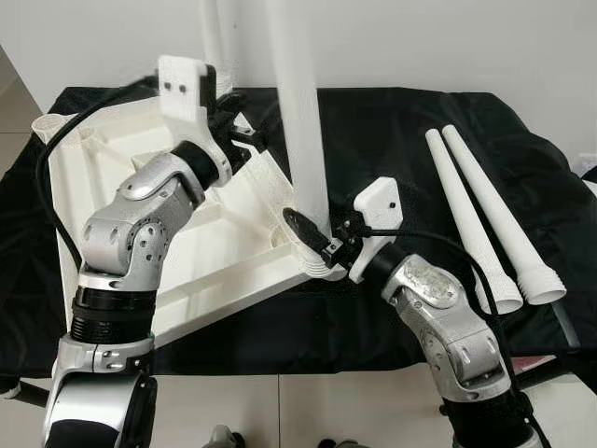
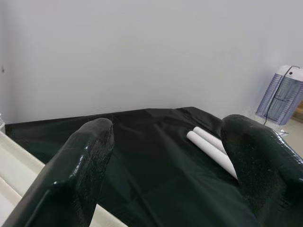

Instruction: Building children table

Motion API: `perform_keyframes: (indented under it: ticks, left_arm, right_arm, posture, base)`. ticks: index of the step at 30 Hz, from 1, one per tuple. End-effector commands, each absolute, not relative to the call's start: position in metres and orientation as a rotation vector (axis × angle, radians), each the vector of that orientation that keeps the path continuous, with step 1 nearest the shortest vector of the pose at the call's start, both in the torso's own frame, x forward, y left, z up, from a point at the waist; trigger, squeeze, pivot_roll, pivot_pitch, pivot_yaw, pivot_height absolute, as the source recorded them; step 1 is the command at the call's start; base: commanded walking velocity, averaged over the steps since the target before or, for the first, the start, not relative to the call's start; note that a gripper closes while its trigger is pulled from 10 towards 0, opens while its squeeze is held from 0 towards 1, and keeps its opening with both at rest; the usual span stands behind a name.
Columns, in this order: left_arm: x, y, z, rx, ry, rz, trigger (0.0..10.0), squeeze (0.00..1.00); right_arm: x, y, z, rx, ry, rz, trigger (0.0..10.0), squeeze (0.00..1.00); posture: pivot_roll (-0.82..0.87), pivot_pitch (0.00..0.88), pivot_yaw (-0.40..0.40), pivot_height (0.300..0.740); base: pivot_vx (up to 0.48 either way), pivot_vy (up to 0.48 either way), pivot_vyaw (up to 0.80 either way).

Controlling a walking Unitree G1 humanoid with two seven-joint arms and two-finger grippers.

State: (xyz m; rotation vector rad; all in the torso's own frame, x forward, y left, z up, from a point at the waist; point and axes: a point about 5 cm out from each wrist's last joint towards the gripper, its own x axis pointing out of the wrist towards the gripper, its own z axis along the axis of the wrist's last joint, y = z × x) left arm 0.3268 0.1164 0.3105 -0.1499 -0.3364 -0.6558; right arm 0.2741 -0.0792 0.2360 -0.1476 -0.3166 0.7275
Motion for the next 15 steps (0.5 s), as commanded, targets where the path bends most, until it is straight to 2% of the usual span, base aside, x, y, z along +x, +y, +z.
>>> perform_keyframes:
  ticks: [1,2,3,4,6,9,12,15]
  left_arm:
    - [0.31,0.103,0.316,-0.121,-0.4,-0.841,10.0,0.0]
    - [0.31,0.103,0.316,-0.121,-0.4,-0.841,10.0,0.0]
    - [0.299,0.097,0.316,-0.095,-0.41,-0.94,10.0,0.0]
    - [0.299,0.097,0.316,-0.095,-0.41,-0.94,10.0,0.0]
    - [0.282,0.089,0.312,-0.046,-0.41,-1.083,10.0,0.0]
    - [0.27,0.084,0.307,-0.011,-0.4,-1.176,10.0,0.0]
    - [0.267,0.082,0.305,0.01,-0.388,-1.198,10.0,0.0]
    - [0.282,0.084,0.299,0.048,-0.364,-1.054,10.0,0.0]
  right_arm:
    - [0.277,-0.081,0.229,-0.167,-0.268,0.702,10.0,0.0]
    - [0.277,-0.081,0.229,-0.167,-0.268,0.702,10.0,0.0]
    - [0.281,-0.084,0.227,-0.177,-0.251,0.676,10.0,0.0]
    - [0.281,-0.084,0.227,-0.177,-0.251,0.676,10.0,0.0]
    - [0.286,-0.086,0.228,-0.188,-0.24,0.644,10.0,0.0]
    - [0.29,-0.086,0.228,-0.197,-0.236,0.63,10.0,0.0]
    - [0.291,-0.085,0.229,-0.198,-0.237,0.63,10.0,0.0]
    - [0.291,-0.083,0.232,-0.186,-0.254,0.636,10.0,0.0]
  posture:
    - [0.01,0.148,-0.002,0.74]
    - [0.01,0.148,-0.002,0.74]
    - [0.01,0.151,-0.001,0.74]
    - [0.01,0.151,-0.001,0.74]
    - [0.01,0.151,-0.003,0.74]
    - [0.01,0.152,-0.005,0.74]
    - [0.02,0.154,-0.009,0.74]
    - [0.02,0.155,-0.012,0.74]
  base:
    - [0.0,0.0,0.0]
    - [0.0,0.0,0.0]
    - [0.0,0.0,0.0]
    - [0.0,0.0,0.0]
    - [0.0,0.0,0.0]
    - [0.0,0.0,0.0]
    - [0.0,0.0,0.0]
    - [0.0,0.0,0.0]
